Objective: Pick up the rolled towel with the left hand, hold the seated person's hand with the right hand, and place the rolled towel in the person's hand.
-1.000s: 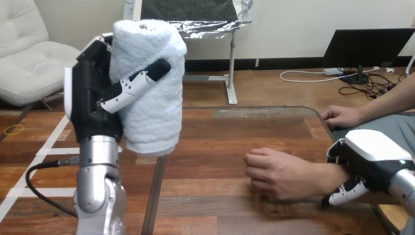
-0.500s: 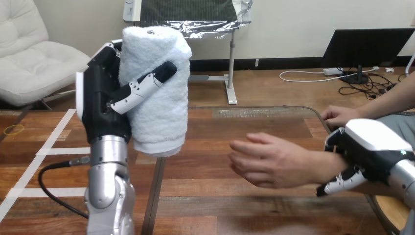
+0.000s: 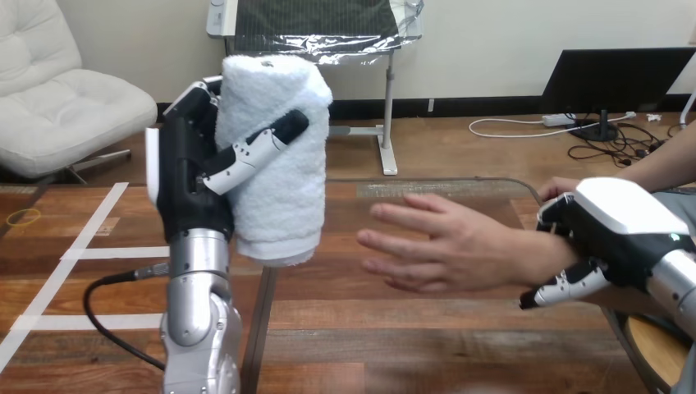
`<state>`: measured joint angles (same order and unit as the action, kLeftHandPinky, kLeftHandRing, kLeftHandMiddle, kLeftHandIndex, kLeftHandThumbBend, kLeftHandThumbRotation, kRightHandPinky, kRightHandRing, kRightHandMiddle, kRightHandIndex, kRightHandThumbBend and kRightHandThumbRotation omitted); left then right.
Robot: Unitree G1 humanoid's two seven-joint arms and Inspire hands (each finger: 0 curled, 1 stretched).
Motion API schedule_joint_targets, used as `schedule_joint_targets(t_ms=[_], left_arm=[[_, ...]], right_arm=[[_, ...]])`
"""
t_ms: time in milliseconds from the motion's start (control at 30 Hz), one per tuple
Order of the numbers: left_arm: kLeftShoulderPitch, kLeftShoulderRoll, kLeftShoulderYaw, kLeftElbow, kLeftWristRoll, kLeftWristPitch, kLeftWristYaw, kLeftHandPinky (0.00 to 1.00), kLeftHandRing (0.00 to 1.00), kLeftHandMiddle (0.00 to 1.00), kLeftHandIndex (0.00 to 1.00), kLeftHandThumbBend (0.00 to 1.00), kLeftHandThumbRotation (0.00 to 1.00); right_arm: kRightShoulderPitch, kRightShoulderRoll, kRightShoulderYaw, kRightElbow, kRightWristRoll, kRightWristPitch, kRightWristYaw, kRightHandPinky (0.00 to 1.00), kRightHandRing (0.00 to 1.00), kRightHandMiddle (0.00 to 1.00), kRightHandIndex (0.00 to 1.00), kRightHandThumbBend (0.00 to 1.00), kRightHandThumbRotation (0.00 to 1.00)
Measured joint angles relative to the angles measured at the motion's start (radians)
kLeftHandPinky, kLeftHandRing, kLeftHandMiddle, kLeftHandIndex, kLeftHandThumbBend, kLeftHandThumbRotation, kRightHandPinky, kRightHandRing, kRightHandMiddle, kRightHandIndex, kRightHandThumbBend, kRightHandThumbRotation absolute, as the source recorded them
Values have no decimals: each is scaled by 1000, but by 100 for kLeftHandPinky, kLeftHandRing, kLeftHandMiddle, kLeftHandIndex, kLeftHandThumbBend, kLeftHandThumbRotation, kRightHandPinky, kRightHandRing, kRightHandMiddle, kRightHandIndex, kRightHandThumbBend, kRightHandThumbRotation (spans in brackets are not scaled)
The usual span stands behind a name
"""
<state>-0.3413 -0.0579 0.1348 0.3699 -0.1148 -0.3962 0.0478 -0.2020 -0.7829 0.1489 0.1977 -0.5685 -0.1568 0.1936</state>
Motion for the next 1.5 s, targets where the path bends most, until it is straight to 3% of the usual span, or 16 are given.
schedule_joint_targets(t_ms=[767, 1500], left_arm=[[-122, -30, 24, 307, -71, -126, -34, 24, 28, 35, 42, 58, 0], [-214, -99, 73, 578, -160, -209, -82, 26, 31, 38, 44, 62, 0]], right_arm=[[-40, 0, -2, -48, 15, 17, 28, 32, 38, 43, 46, 89, 30], [-52, 7, -1, -105, 16, 60, 62, 32, 38, 44, 46, 90, 28]])
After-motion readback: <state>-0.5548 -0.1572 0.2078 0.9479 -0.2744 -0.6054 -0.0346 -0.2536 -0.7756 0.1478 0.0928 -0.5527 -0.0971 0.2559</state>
